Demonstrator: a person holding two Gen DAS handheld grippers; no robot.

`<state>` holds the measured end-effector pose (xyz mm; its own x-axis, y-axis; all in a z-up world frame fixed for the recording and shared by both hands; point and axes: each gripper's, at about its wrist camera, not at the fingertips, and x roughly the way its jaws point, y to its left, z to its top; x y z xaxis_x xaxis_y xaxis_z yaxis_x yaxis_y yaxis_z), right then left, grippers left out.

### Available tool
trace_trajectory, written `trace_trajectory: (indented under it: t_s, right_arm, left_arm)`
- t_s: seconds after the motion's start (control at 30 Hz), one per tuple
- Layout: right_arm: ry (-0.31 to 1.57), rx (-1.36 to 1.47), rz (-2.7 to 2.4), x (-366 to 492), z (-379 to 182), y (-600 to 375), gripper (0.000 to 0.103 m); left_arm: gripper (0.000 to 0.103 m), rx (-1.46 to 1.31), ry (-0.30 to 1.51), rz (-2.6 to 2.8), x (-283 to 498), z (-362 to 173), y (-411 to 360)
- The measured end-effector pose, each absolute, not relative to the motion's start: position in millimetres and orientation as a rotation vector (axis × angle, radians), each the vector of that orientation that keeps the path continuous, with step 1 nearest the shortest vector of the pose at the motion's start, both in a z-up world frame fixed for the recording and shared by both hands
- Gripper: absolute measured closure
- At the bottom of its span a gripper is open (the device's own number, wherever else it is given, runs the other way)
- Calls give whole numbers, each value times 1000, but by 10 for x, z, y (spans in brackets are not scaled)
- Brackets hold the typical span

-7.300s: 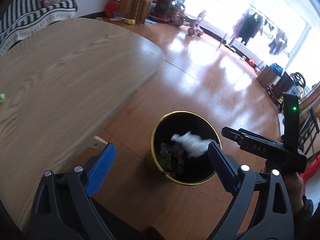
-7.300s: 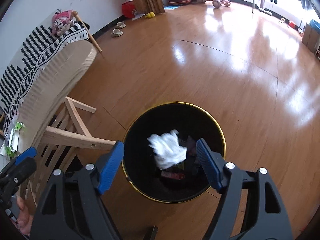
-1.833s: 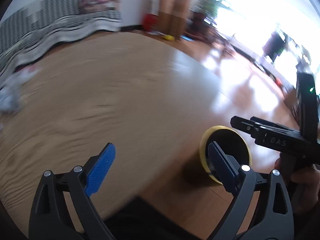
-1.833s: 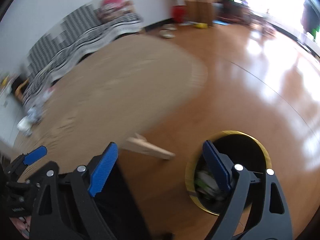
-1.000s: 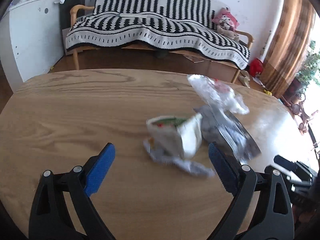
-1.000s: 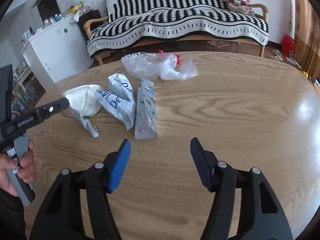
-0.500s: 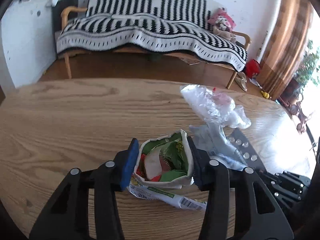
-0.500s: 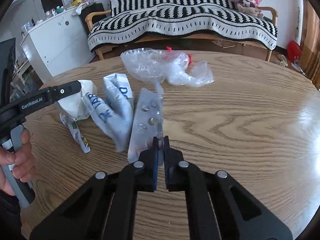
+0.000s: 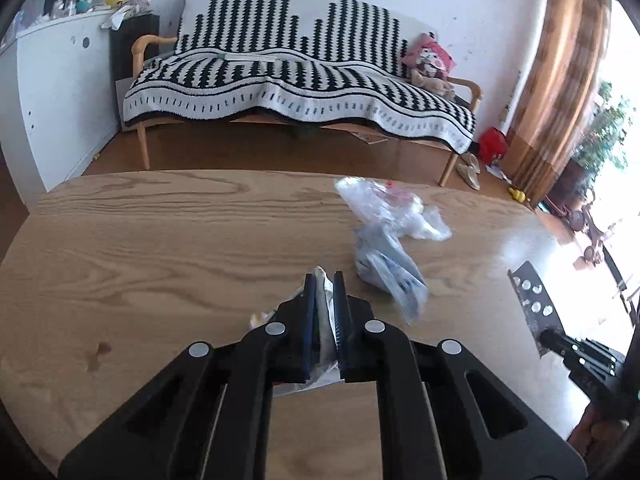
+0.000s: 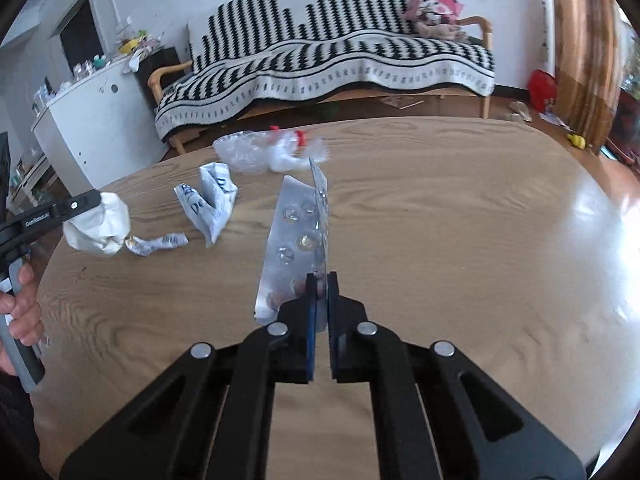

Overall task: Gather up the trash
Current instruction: 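Grasp the torn snack wrapper with the left tool while the right tool grasps the blister pack, then carry the wrapper and blister pack over the bin and open both tools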

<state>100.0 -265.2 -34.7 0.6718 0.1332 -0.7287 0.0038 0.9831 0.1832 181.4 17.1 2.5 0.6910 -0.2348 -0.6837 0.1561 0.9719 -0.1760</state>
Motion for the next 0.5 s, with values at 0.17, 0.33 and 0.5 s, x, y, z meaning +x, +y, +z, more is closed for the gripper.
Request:
trace_trajectory:
  t_s: [0.17,0.33,0.5]
  right_arm:
    - [813,208,-2,429,-292,-3032,97]
    - [791,251,-127,-242,-280,-3603,97]
    - [771,318,-278,-945,-296,-4202,97]
  left_arm:
    - [95,-67,769,-294,1402,96,-143]
    - [95,-20,772,-436,997,76,-791]
    - [95,24,779,-618,628,34,-1612]
